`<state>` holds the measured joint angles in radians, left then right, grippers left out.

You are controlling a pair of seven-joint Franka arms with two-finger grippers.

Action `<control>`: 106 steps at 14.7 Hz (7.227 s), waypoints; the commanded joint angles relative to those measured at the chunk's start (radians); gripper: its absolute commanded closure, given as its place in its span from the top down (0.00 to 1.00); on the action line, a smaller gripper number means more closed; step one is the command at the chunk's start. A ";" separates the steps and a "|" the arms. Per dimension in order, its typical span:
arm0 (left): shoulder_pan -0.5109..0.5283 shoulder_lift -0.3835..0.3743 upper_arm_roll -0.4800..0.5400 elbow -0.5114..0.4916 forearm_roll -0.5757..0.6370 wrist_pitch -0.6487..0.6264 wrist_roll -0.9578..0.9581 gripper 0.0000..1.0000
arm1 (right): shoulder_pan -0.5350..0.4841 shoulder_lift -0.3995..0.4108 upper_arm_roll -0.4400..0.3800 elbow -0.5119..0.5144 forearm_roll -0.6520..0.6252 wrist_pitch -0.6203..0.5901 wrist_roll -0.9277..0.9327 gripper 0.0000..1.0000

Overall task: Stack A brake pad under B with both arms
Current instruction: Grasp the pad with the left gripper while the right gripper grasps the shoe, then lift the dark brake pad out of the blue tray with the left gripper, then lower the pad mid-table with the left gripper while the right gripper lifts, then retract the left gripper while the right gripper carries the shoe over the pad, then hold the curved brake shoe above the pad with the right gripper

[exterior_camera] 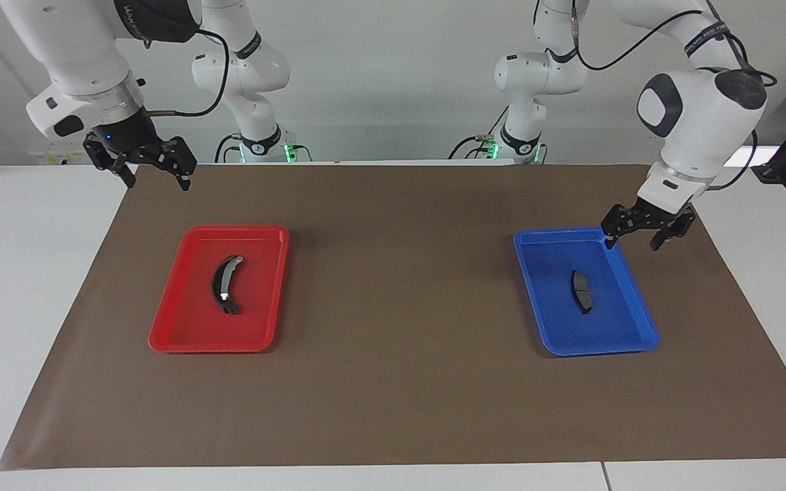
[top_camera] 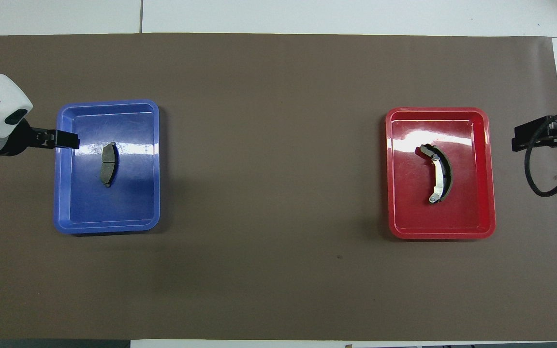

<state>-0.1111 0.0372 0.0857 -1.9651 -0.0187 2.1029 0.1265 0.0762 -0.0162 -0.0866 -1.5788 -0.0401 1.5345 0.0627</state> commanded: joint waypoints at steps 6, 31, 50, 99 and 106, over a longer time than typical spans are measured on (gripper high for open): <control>-0.027 0.107 0.006 -0.189 0.010 0.293 0.008 0.99 | -0.010 -0.059 0.004 -0.391 0.063 0.378 -0.050 1.00; -0.386 0.180 0.009 0.066 0.003 0.115 -0.414 0.10 | -0.015 0.157 0.004 -0.711 0.063 0.943 -0.193 0.73; -0.665 0.491 0.014 0.327 -0.009 0.158 -0.742 0.91 | -0.004 0.151 0.005 -0.541 0.066 0.731 -0.179 0.01; 0.034 -0.065 0.060 0.367 -0.010 -0.581 -0.018 0.99 | 0.580 0.561 0.018 -0.092 0.063 0.831 0.602 0.00; 0.036 -0.065 0.060 0.367 -0.010 -0.581 -0.018 0.99 | 0.576 0.568 0.018 -0.079 0.060 0.816 0.597 0.01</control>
<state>-0.0774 0.0023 0.1441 -1.5669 -0.0225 1.5223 0.1017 0.6598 0.5483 -0.0740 -1.6702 0.0123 2.3385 0.6647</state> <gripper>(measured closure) 0.013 0.568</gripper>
